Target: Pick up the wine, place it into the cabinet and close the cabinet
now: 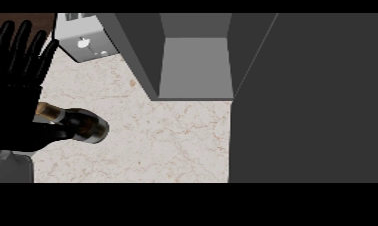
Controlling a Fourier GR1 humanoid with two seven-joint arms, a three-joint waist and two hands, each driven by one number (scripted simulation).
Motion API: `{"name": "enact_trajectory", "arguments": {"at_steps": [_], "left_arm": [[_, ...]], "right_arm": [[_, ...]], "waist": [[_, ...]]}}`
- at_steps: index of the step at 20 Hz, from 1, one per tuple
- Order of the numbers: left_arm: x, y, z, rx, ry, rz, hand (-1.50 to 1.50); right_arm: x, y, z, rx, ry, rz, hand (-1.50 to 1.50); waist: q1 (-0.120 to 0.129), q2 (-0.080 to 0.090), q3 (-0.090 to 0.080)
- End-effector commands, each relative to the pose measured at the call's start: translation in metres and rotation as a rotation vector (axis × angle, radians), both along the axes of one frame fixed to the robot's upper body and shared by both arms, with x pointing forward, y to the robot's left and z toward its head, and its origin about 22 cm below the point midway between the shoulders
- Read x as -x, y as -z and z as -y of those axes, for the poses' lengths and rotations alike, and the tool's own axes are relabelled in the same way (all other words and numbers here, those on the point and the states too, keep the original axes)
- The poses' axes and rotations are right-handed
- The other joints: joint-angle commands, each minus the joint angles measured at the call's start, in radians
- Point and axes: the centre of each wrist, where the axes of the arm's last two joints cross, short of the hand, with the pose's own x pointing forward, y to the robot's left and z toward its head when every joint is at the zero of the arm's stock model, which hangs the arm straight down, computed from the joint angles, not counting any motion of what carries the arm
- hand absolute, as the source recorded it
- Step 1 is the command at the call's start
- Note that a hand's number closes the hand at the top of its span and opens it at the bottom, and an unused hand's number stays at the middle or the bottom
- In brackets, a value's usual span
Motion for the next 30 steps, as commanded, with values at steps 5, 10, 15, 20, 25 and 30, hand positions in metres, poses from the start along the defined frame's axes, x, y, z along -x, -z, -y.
{"name": "enact_trajectory", "arguments": {"at_steps": [5,10,15,20,25,30], "left_arm": [[0.018,0.009,-0.009,-0.013,0.004,-0.015,-1.5],[0.021,-0.014,-0.003,-0.031,-0.045,-0.014,-1.5],[0.012,0.034,-0.035,-0.039,-0.077,-0.059,-1.5],[0.041,0.035,-0.05,-0.065,-0.13,-0.073,-1.5],[0.04,0.046,-0.069,-0.065,-0.139,-0.091,-1.5],[0.036,0.066,-0.054,-0.093,-0.158,-0.123,-1.5]], "right_arm": [[0.017,-0.021,-0.003,-0.015,-0.015,0.012,-1.5],[-0.002,-0.022,0.0,-0.015,-0.02,0.01,-1.5],[0.005,-0.014,-0.002,0.0,-0.022,0.004,-1.5],[0.008,-0.016,-0.005,0.022,-0.012,0.016,-1.5],[0.007,-0.015,0.009,0.001,-0.006,0.005,-1.5],[0.003,-0.019,-0.005,-0.004,0.0,0.001,-1.5]], "waist": [[0.002,0.0,0.0],[0.004,0.0,0.0],[-0.002,0.001,0.0],[0.001,0.0,0.0],[0.001,0.0,0.0],[0.002,0.0,0.0]]}}
